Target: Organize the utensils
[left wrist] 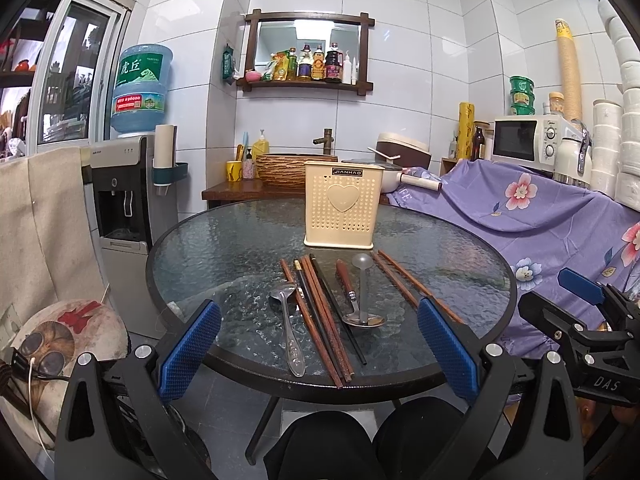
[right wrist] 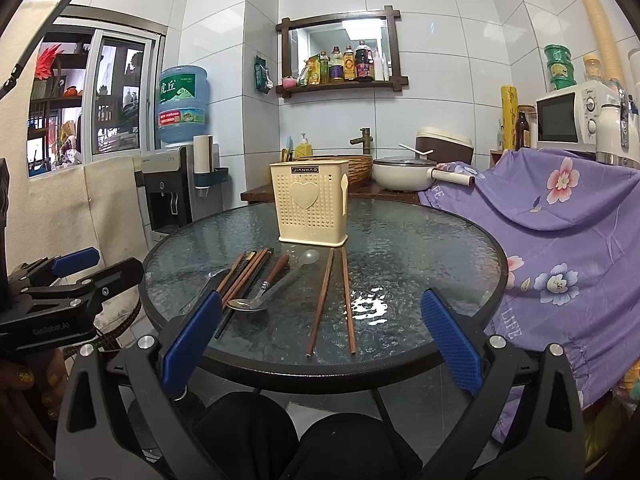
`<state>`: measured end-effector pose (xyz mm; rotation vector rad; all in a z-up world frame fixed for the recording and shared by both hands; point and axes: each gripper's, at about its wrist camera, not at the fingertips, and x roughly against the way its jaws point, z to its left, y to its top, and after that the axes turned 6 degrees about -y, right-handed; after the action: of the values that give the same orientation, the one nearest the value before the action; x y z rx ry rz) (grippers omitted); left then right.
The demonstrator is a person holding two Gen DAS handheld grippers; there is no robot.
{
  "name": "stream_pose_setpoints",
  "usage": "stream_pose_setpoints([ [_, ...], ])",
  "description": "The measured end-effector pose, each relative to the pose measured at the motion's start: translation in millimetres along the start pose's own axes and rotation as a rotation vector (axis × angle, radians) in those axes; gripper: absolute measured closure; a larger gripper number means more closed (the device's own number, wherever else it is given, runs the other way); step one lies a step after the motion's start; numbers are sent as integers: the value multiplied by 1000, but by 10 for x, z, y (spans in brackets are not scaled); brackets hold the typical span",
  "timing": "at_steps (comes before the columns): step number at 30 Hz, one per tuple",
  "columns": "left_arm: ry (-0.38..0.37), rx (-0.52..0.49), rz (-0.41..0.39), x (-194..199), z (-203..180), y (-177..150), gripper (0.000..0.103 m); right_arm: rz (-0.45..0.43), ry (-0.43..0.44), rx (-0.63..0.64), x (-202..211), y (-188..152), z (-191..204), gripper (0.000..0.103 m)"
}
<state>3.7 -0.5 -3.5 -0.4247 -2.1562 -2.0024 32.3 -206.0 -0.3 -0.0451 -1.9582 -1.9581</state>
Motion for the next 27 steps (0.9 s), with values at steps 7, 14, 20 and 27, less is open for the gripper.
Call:
stream_pose_setpoints([
  [7, 41, -55, 46, -194, 51, 16, 6, 60, 5, 6, -174, -30, 9, 5],
  [14, 66, -17, 137, -590, 337, 81, 6, 154, -11, -53, -574, -6, -195, 5],
  [20, 57, 58, 288, -1006, 594, 65, 16, 298, -11, -62, -1097, 94, -316, 5],
  [27, 19, 155, 401, -1295, 816, 84, 29, 412, -1, 6, -1683, 305, -273, 32],
])
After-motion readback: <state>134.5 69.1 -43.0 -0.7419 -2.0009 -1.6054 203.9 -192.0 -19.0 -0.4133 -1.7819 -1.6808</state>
